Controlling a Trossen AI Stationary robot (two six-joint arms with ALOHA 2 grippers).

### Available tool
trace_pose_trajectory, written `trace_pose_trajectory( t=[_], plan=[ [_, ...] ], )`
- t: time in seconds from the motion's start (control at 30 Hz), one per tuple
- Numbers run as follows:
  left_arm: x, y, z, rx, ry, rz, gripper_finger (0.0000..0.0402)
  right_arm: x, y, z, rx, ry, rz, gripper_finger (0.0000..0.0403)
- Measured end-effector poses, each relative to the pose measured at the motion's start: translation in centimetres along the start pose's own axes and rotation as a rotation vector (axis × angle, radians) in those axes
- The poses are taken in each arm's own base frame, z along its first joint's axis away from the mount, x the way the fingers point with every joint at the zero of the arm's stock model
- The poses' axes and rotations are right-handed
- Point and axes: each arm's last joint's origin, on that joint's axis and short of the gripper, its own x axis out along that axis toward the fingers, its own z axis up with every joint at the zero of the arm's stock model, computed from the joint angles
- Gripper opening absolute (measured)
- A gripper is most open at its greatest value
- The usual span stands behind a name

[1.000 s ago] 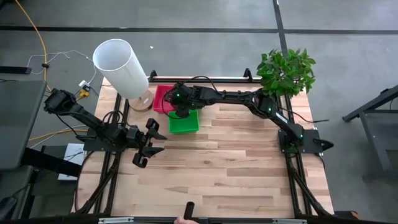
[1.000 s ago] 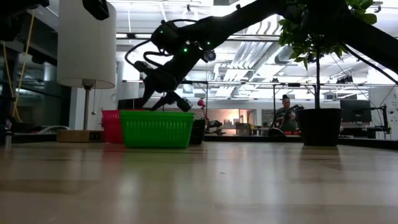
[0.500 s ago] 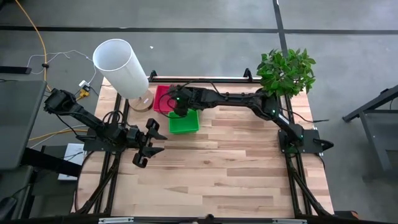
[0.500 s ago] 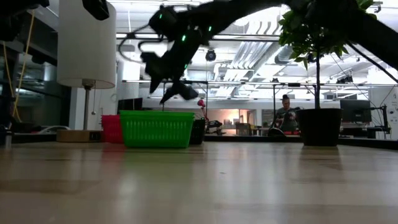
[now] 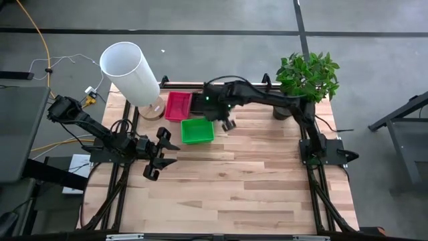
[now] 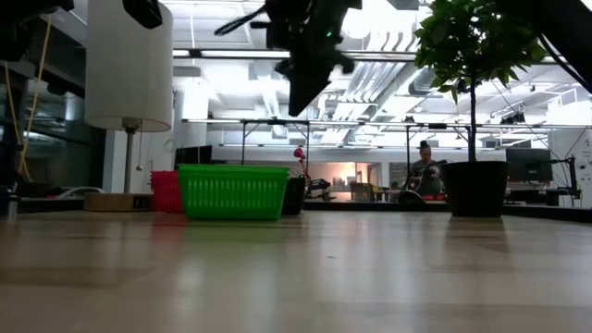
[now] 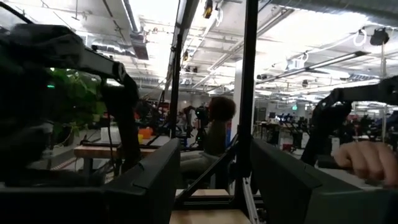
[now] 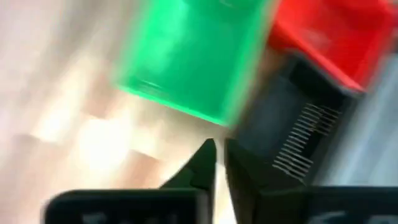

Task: Stack baskets by color
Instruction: Return to Home Position

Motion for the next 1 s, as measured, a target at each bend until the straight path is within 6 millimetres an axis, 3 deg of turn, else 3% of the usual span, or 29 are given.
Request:
trace_pose_trajectory(
  t=[0.2,0.33,0.47,0.73,0.87,1.0],
  plan=[
    [0.0,0.0,0.0,0.022,0.001,0.01,0.0183,2.1,4.4,-0.1,0.022,0.019,0.221,0.0005],
    [0.0,0.1,-0.1,0.025,0.01,0.034,0.0183,3.4,8.0,-2.5,0.08,0.021,0.247,0.0002],
    [0.0,0.2,-0.1,0.044,0.012,0.052,0.0183,3.4,12.5,-5.2,0.165,-0.075,0.225,0.0],
    [0.3,0.3,0.0,0.109,0.015,0.065,0.0183,-0.6,20.4,-7.6,0.243,-0.519,0.016,0.0],
    [1.0,1.0,0.6,0.117,0.014,0.097,0.0183,-3.2,22.2,-8.2,0.248,-0.801,-0.144,0.0],
    [1.8,2.3,0.7,0.132,0.137,0.149,0.0177,-5.4,22.9,-9.3,0.256,-0.995,-0.271,0.0]
  ],
)
